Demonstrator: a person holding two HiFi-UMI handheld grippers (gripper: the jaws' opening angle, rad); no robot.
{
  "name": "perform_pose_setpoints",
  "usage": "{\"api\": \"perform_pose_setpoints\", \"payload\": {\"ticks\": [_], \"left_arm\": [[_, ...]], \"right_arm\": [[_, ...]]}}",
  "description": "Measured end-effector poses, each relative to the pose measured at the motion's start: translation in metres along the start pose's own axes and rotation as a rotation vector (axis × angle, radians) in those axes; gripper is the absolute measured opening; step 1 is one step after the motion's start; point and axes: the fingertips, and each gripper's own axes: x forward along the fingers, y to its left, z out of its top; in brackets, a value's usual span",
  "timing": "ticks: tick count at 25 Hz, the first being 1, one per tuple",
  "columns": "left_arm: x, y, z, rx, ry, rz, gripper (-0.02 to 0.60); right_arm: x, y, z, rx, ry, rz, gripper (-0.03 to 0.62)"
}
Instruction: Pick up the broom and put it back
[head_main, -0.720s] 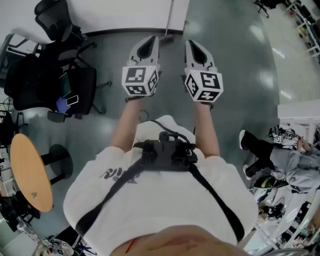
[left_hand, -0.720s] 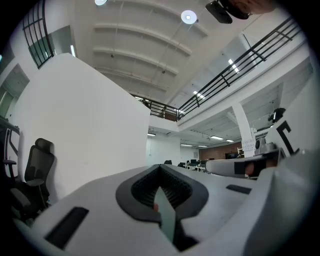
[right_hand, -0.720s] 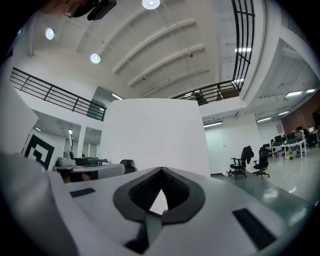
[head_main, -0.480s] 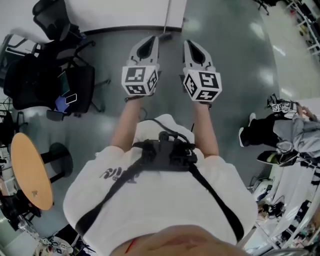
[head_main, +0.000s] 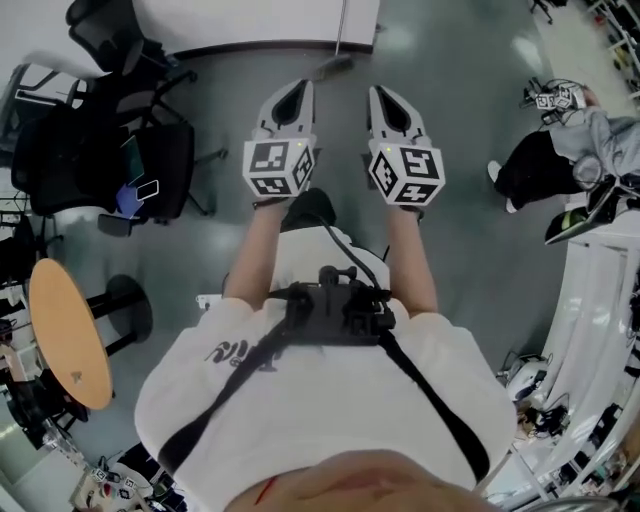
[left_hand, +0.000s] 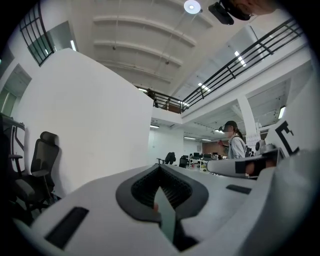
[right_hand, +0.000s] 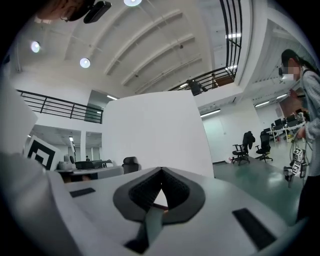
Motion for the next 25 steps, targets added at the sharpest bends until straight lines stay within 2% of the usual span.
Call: {"api": "perform_pose_setpoints", "payload": {"ticks": [3,8,15,21,25], "left_arm": [[0.019,0.021,-0.006,-0.017,-0.002,0.003,0.008],[0.085,0.051,-0.025,-0.020,0.005,-0.069,0.008],[0.187,0.123,-0.006,-0.021,-0.022,-0.165,0.008],[0.251,0.186,0.009,-0.047,-0.022,-0.153,0.008],[0.286,0.204,0.000,-0.055,0.011,-0.160,0.008]], "right_arm": [[0.022,0.004,-0.008,-0.003,0.008,0.007,0.003],[0.083,-0.011,-0.028,-0.009,0.012,-0.029,0.003],[0.215,-0.037,0.005,-0.024,-0.039,-0.106,0.003],[0.289,-0.045,0.013,-0.032,-0.020,-0.131,0.003],[0.329,-0.059,0.010,-0.033,0.013,-0.120,0.003]]}}
